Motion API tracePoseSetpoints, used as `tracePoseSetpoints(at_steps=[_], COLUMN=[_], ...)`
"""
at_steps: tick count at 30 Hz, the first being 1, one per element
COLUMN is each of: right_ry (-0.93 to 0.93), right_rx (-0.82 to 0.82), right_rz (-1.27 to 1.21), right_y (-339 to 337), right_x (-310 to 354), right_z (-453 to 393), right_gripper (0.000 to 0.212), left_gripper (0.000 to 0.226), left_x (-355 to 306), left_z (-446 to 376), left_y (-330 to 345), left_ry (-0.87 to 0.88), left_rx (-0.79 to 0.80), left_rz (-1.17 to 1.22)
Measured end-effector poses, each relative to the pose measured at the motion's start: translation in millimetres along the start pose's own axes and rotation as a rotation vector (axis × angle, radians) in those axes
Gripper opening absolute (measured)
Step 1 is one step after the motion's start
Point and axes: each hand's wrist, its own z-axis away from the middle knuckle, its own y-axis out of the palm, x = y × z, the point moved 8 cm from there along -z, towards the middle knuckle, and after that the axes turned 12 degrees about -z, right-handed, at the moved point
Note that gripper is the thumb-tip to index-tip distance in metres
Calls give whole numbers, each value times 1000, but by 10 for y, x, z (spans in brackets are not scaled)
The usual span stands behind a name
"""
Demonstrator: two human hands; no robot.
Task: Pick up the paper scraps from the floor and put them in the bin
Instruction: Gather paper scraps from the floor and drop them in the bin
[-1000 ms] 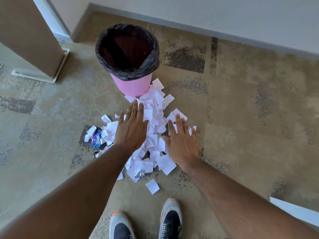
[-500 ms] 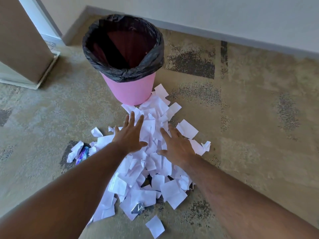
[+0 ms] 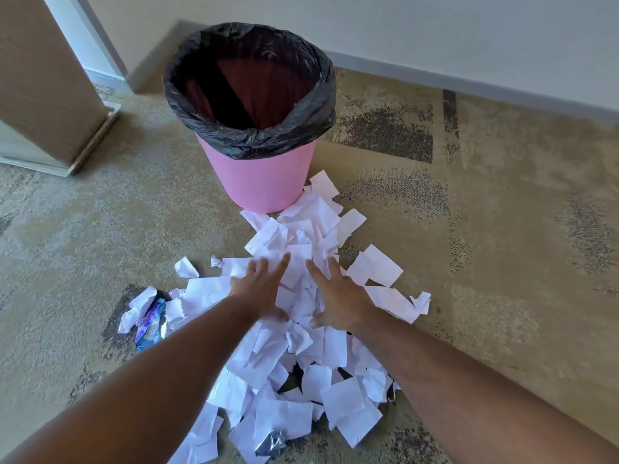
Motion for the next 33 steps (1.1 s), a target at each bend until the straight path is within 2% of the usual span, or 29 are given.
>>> tracePoseSetpoints(at_steps=[6, 10, 13, 16, 21, 26, 33], right_ry=[4, 49, 59, 44, 27, -9, -91], right_rx=[-66, -73, -137, -186, -217, -289, -478], right_rz=[24, -44, -93, -159, -289, -344, -338], right_y=[103, 143, 88, 27, -45, -223, -794], right_x=[-1, -21, -27, -7, 17, 93, 239], right_z=[-100, -123, -93, -58, -42, 2, 220], right_gripper=[113, 110, 93, 70, 46, 31, 33], left_gripper=[110, 91, 77, 53, 31, 27, 33], left_x=[-77, -75, -94, -105, -60, 10, 169], left_z=[-42, -51, -71, -71, -52, 30, 302], left_y=[30, 50, 60, 9, -172, -408, -1055], left_ry=[15, 36, 80, 107, 117, 125, 131], left_rx=[-128, -181, -207, -232, -272, -346, -560], left_rz=[-45, -80, -33, 51, 124, 128, 227])
